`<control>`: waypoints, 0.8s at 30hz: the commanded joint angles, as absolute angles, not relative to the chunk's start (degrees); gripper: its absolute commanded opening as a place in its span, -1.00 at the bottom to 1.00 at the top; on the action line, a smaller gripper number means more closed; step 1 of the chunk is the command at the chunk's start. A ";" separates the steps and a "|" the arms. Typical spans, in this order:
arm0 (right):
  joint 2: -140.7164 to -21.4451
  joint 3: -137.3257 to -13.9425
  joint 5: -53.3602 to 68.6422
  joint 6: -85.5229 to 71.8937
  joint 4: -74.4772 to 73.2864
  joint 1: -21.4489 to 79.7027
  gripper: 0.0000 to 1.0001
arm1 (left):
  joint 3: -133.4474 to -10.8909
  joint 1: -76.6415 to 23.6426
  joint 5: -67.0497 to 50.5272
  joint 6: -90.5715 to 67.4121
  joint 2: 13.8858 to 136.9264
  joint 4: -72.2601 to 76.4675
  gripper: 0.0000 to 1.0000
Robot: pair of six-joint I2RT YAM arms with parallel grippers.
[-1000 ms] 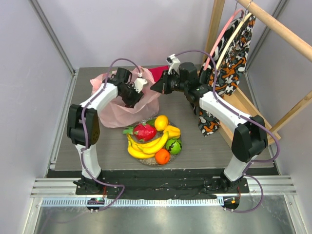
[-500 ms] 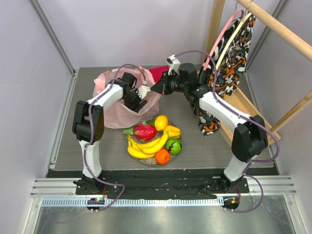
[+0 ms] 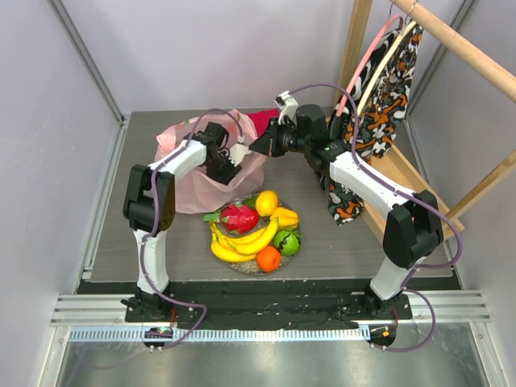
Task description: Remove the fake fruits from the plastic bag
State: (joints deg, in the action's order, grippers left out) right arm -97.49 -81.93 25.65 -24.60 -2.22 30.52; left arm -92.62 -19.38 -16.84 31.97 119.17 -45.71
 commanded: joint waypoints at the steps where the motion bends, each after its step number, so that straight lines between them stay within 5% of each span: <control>1: -96.50 -83.23 26.02 -24.96 -0.44 30.76 -0.98 | -95.18 -19.51 -16.17 31.46 120.24 -45.44 -0.80; 3: -96.77 -83.58 26.02 -24.96 -0.53 30.76 -0.98 | -96.23 -19.51 -17.48 31.38 119.27 -47.27 -1.00; 12: -97.20 -83.59 23.30 -22.41 -0.97 30.59 -0.98 | -103.00 -19.25 -23.54 30.32 101.19 -53.24 -1.00; 24: -97.56 -81.66 22.50 -18.64 -2.37 30.23 -0.98 | -100.02 -18.81 -22.32 29.27 95.19 -54.94 -1.00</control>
State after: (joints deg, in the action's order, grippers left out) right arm -98.52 -81.95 23.40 -21.02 -2.66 30.50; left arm -102.35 -19.20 -21.65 30.37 94.43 -54.00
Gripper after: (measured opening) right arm 0.047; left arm 0.028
